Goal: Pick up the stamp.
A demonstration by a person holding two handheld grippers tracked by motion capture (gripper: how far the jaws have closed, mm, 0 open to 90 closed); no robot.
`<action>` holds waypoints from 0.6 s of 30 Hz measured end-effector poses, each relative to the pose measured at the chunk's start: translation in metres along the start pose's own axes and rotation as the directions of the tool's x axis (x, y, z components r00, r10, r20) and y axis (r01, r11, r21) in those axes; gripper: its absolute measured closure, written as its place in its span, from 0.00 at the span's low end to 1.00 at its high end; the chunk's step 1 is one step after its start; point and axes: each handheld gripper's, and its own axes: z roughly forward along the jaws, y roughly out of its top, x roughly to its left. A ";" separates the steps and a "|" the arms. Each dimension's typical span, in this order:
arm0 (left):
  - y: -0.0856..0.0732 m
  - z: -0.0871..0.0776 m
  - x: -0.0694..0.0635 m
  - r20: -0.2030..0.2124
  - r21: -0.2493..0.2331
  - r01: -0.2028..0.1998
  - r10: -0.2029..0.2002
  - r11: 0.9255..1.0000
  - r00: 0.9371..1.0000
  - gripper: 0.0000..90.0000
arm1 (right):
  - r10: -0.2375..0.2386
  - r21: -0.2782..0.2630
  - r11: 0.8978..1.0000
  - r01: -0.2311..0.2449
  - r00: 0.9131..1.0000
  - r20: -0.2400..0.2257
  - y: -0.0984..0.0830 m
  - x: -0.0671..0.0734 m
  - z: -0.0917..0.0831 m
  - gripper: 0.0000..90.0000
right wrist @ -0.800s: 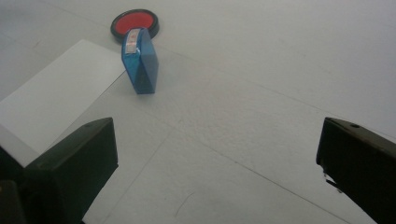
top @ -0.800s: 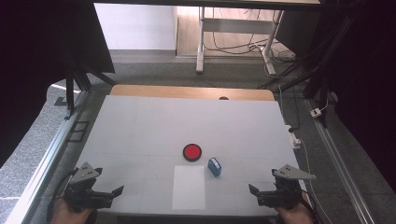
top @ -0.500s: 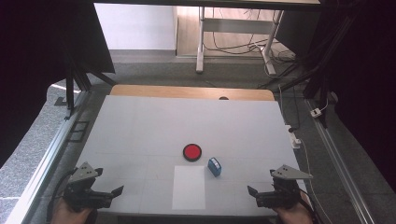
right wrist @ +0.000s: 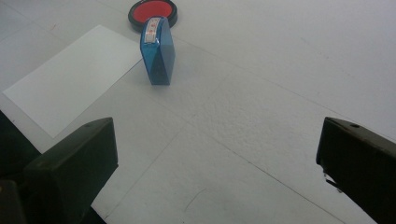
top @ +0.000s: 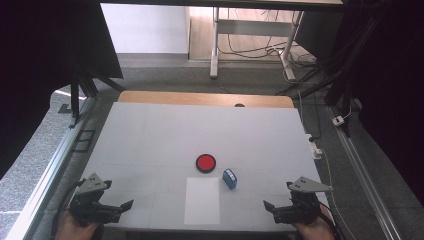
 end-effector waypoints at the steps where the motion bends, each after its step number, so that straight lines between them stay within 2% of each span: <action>1: 0.001 0.001 0.000 -0.005 -0.003 -0.004 0.003 1.000 1.000 0.02 | 0.000 0.002 1.000 0.000 1.000 0.002 0.000 0.000 0.000 0.00; 9: 0.004 0.004 0.000 -0.013 0.004 -0.012 0.012 1.000 1.000 0.00 | -0.011 -0.005 1.000 0.011 1.000 0.003 0.001 0.001 -0.001 0.00; 18: 0.004 0.007 -0.001 -0.018 0.028 -0.012 0.013 1.000 1.000 0.00 | -0.043 -0.014 0.999 0.042 0.999 -0.034 0.006 0.005 0.001 0.00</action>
